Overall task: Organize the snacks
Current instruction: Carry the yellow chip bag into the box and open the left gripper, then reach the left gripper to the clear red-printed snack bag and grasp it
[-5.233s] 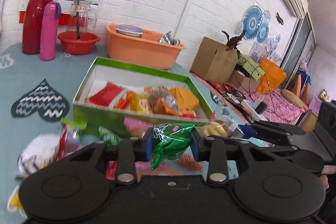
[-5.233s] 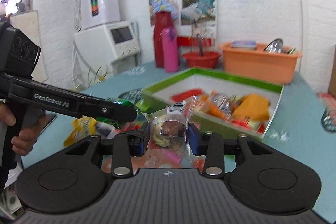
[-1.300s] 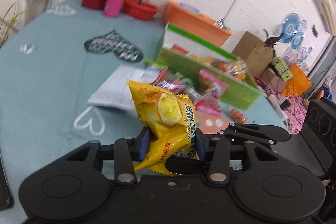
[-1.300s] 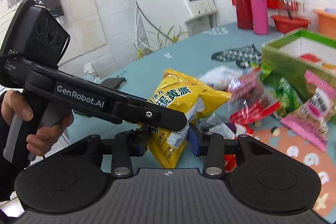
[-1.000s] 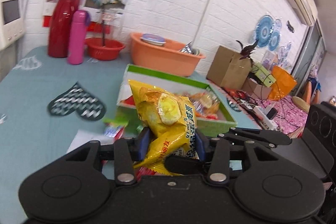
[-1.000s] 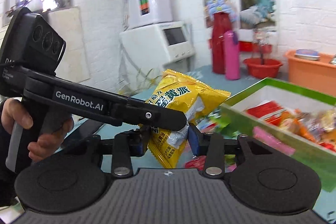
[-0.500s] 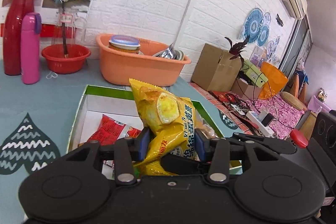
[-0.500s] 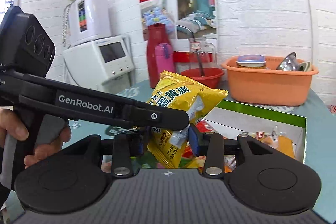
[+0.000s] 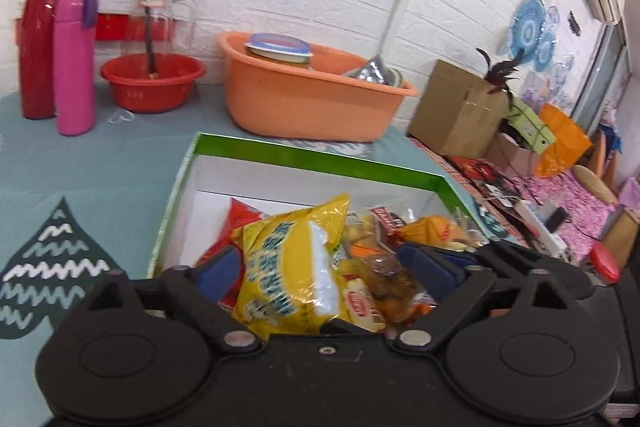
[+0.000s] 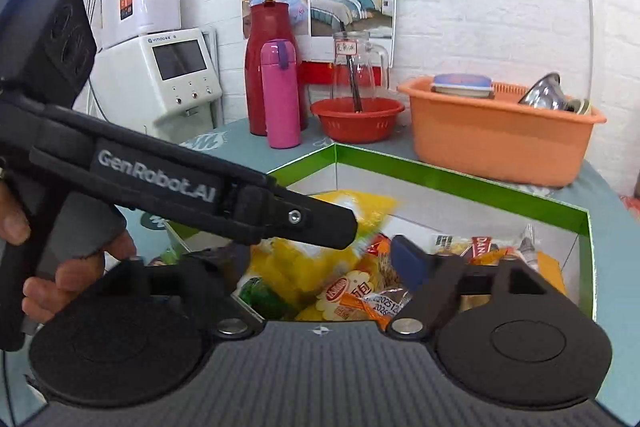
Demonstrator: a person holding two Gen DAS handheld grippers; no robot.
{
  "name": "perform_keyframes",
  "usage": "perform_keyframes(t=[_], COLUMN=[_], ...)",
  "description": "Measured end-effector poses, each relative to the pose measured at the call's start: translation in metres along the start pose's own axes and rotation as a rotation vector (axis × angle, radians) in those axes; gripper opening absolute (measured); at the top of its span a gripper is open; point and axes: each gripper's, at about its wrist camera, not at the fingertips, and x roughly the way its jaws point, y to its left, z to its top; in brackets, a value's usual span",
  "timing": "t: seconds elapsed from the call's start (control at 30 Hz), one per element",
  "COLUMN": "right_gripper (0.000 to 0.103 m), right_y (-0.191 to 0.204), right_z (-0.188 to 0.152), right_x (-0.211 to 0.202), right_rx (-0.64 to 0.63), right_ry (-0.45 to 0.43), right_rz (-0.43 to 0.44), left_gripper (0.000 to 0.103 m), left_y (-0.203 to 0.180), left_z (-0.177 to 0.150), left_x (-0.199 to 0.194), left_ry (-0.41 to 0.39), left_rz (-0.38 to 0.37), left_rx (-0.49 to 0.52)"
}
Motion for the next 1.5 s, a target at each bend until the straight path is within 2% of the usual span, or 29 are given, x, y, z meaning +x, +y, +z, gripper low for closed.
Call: perform_keyframes(t=[0.17,0.37,0.47,0.7,0.8,1.0,1.17,1.37,1.4,1.43,1.47,1.5], right_gripper=[0.103,0.103,0.103,0.103,0.103,0.103,0.103,0.102,0.062,0.046,0.047,0.042], right_y=[0.003,0.006,0.009,0.026,0.032,0.045,0.076,0.100,0.101,0.101,0.098,0.094], right_z=[0.002,0.012,0.012,-0.009,-0.026,-0.048,-0.044,-0.037,-0.038,-0.041,-0.043,-0.045], right_x=[-0.007,-0.044,-0.069,-0.106,-0.103,-0.079,-0.054,-0.028,-0.023,-0.021,-0.022,-0.024], right_rx=[-0.003,0.041,0.053,0.015,0.020,0.061,0.021,-0.040,-0.052,-0.055,-0.039,-0.021], right_ry=[0.003,-0.046,-0.063,-0.026,0.020,0.124,0.136,0.128,0.150,0.169,0.170,0.176], right_rz=[-0.004,0.019,0.039,0.019,0.023,0.118,0.187,0.193,0.183,0.175,0.189,0.203], left_gripper=[0.103,0.103,0.103,0.103,0.103,0.103,0.103,0.103,0.103,0.103,0.103,0.103], left_y=[0.003,-0.011,-0.017,-0.009,-0.001,0.021,0.036,0.041,0.041,0.040,0.040,0.039], left_z=[0.000,-0.004,-0.016,-0.056,-0.075,-0.101,-0.108,-0.111,-0.112,-0.112,-0.113,-0.113], left_x=[-0.011,-0.053,-0.080,-0.121,-0.128,-0.138,-0.151,-0.161,-0.161,-0.159,-0.157,-0.154], left_ry=[0.011,-0.024,-0.039,-0.043,-0.033,0.007,0.000,-0.015,-0.011,-0.007,-0.001,0.007], left_rz=[0.004,0.005,0.004,0.053,0.061,0.073,0.086,0.094,0.088,0.078,0.067,0.056], left_rx=[-0.024,-0.023,-0.032,-0.096,-0.141,-0.243,-0.301,-0.311,-0.311,-0.311,-0.312,-0.310])
